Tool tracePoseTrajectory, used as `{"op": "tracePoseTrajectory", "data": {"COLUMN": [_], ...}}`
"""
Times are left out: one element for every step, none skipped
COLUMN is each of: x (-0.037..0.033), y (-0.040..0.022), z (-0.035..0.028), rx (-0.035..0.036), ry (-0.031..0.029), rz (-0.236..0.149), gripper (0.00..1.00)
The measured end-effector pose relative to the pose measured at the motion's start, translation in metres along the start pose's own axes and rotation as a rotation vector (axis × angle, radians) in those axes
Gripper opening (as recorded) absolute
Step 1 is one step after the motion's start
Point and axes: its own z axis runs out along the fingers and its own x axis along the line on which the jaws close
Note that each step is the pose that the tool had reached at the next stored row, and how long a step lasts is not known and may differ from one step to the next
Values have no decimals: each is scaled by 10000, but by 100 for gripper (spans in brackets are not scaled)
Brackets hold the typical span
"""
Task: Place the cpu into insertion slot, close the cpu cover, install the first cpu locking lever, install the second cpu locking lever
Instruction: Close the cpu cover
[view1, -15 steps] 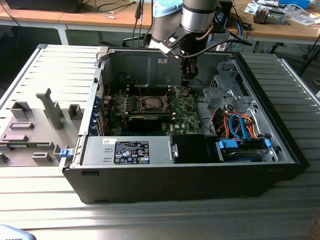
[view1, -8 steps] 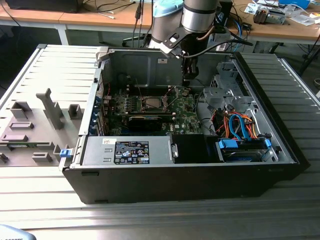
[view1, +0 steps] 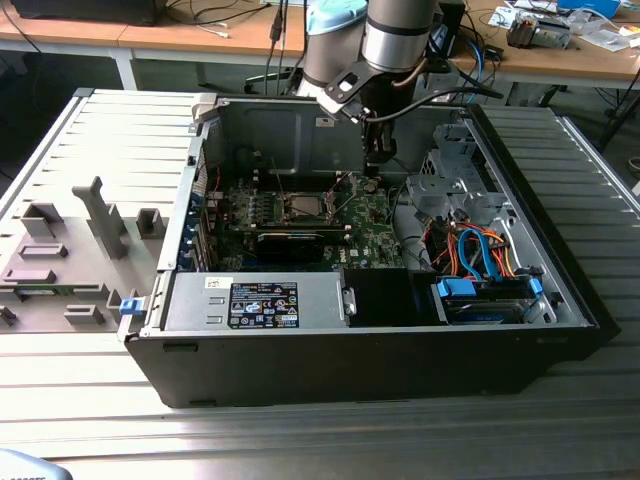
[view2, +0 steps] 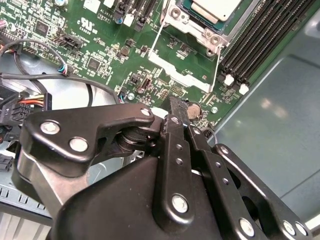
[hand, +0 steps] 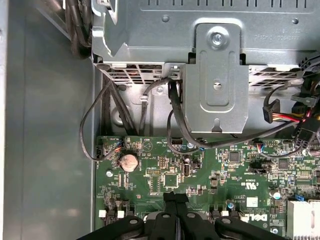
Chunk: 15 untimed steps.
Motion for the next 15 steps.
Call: {"op": "tracePoseTrajectory", "data": {"x": [0, 0, 0, 0, 0, 0, 1, 1, 1, 1, 1, 1, 1, 1, 1], "y": [0, 0, 0, 0, 0, 0, 0, 0, 0, -1, -1, -1, -1, -1, -1], "z": [4, 10, 16, 19, 23, 27, 31, 35, 40, 46, 50, 53, 56, 60, 64], "rx": [0, 0, 0, 0, 0, 0, 0, 0, 0, 0, 0, 0, 0, 0, 1], "ry": [0, 0, 0, 0, 0, 0, 1, 0, 0, 0, 0, 0, 0, 0, 0], "rz": [0, 0, 0, 0, 0, 0, 0, 0, 0, 0, 0, 0, 0, 0, 0], "gripper": [11, 11, 11, 11, 11, 11, 11, 11, 11, 11, 11, 11, 11, 11, 11]}}
